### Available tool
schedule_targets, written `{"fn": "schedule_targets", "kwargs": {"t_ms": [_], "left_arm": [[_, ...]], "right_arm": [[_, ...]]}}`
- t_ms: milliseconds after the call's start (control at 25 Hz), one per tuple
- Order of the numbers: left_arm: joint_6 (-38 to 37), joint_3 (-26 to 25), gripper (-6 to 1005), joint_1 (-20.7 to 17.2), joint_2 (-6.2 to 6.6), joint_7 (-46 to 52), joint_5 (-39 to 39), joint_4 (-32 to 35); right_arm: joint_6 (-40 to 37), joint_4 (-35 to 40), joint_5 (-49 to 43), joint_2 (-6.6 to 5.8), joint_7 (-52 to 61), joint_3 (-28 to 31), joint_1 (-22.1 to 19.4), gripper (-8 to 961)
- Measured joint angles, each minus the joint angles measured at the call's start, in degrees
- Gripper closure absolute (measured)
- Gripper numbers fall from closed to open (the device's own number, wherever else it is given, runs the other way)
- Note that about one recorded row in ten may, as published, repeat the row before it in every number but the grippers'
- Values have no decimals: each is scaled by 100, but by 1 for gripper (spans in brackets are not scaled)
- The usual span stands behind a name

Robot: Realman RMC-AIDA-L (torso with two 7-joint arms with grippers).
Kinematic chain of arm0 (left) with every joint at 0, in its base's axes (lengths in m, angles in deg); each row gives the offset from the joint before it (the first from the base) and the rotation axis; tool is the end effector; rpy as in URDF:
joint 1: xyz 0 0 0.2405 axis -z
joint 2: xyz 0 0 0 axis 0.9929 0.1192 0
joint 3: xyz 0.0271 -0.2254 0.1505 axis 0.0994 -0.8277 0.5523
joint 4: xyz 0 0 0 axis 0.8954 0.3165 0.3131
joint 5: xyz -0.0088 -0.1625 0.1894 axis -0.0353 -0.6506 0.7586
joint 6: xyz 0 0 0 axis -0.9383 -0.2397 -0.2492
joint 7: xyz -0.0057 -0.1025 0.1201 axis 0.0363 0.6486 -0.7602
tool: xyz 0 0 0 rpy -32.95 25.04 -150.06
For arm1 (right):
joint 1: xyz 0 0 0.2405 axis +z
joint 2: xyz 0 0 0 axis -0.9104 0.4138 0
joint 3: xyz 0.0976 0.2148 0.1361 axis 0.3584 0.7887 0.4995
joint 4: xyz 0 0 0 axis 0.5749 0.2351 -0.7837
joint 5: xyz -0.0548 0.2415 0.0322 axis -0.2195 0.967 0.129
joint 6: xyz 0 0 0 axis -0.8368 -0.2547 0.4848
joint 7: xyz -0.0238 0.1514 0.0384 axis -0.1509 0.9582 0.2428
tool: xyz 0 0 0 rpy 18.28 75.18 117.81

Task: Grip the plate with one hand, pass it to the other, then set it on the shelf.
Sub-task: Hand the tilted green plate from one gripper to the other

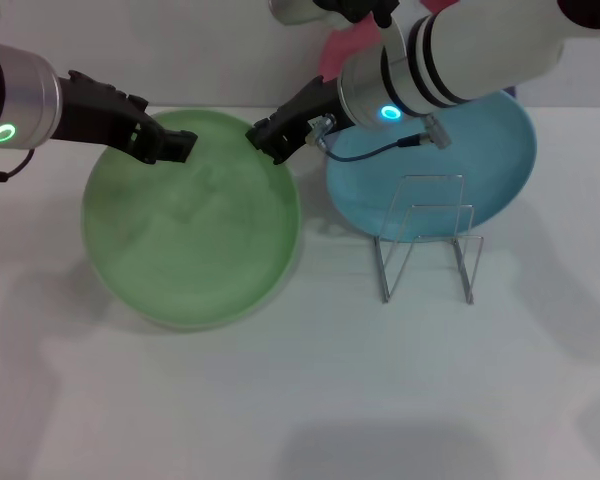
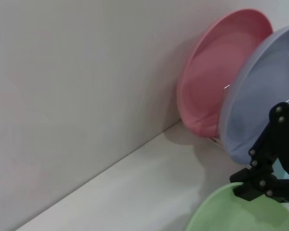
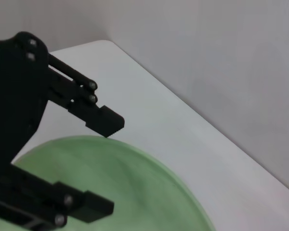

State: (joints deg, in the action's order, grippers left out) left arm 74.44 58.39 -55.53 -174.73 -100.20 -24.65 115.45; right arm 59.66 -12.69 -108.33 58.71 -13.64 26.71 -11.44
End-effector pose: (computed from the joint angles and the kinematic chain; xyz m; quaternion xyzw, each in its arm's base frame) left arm -0.1244 0.4216 0.0464 -0.9012 -0.2457 0.0257 0.3562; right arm 0.0627 0.4891 -0.0967 -0.9541 0.1871 0.0115 0.2336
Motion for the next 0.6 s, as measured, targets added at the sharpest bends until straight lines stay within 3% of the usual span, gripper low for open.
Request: {"fn": "schedule_targets", "kwargs": {"t_ms": [360, 600], "left_arm": [[35, 83, 239, -15, -1, -25, 2, 162], [29, 93, 188, -7, 4, -91, 11, 289]], "right_arm": [[82, -324, 8, -6, 54, -44, -226, 922], [104, -326, -1, -9, 71, -1, -280, 929]]}}
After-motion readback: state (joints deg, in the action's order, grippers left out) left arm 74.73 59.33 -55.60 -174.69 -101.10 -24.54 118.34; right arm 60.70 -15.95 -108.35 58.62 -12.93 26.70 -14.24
